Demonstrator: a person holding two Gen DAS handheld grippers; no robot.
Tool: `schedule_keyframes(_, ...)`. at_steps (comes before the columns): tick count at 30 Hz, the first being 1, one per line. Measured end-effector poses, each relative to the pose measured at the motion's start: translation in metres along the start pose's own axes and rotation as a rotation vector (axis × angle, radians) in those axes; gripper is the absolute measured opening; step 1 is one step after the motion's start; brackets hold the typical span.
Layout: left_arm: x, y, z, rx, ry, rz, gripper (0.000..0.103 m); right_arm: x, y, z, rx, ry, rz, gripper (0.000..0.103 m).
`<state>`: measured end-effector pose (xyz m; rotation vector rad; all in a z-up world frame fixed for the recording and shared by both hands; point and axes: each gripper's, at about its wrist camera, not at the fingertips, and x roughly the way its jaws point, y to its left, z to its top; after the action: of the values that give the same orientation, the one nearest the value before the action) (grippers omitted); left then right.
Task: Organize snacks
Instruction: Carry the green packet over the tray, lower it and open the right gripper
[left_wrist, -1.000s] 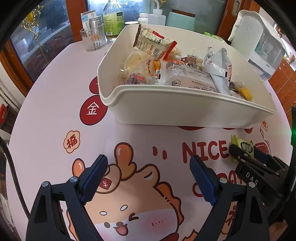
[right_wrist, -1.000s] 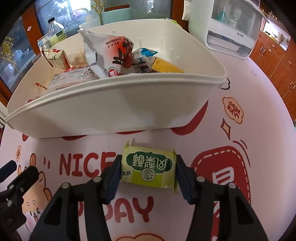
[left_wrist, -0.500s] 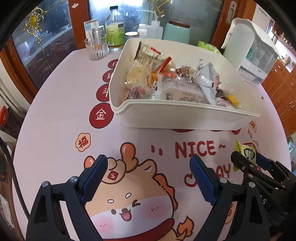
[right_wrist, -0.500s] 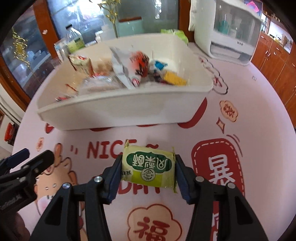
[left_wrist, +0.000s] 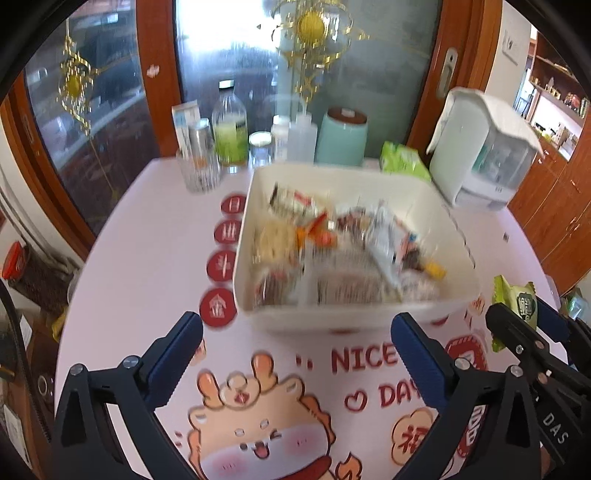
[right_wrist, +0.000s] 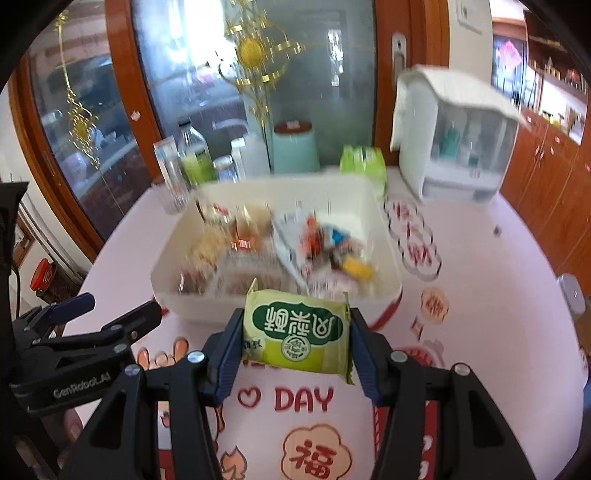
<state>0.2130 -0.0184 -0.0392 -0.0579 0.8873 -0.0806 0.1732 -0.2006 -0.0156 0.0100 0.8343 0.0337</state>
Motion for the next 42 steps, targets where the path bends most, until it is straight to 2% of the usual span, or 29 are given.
schedule_keyframes(4, -0.017, -0.005, 0.033, 0.031, -0.069, 0.001, 0.102, -0.015, 0.005, 0.030, -0.029, -0.070, -0.019, 0.055)
schedule_keyframes(11, -0.015, -0.013, 0.080, 0.072, -0.117, 0.029, 0.102, -0.017, 0.013, 0.077, -0.054, -0.131, -0.050, 0.055)
schedule_keyframes(15, 0.000, -0.014, 0.100, 0.087, -0.124, 0.038, 0.102, -0.002, 0.012, 0.102, -0.057, -0.124, -0.074, 0.055)
schedule_keyframes(19, 0.032, -0.013, 0.113, 0.099, -0.089, 0.059, 0.102, 0.031, 0.009, 0.122, -0.061, -0.085, -0.110, 0.058)
schedule_keyframes(23, 0.070, -0.011, 0.113, 0.097, -0.012, 0.063, 0.102, 0.071, 0.006, 0.131, -0.055, -0.022, -0.106, 0.060)
schedule_keyframes(28, 0.094, -0.006, 0.108, 0.088, 0.023, 0.079, 0.102, 0.099, 0.010, 0.132, -0.060, 0.020, -0.069, 0.062)
schedule_keyframes(31, 0.097, -0.004, 0.104, 0.085, 0.026, 0.081, 0.102, 0.105, 0.014, 0.130, -0.065, 0.031, -0.048, 0.068)
schedule_keyframes(38, 0.088, -0.002, 0.097, 0.076, 0.032, 0.073, 0.102, 0.096, 0.010, 0.122, -0.028, 0.043, -0.035, 0.069)
schedule_keyframes(42, 0.067, -0.004, 0.083, 0.073, 0.021, 0.064, 0.102, 0.079, 0.003, 0.108, 0.005, 0.047, -0.019, 0.069)
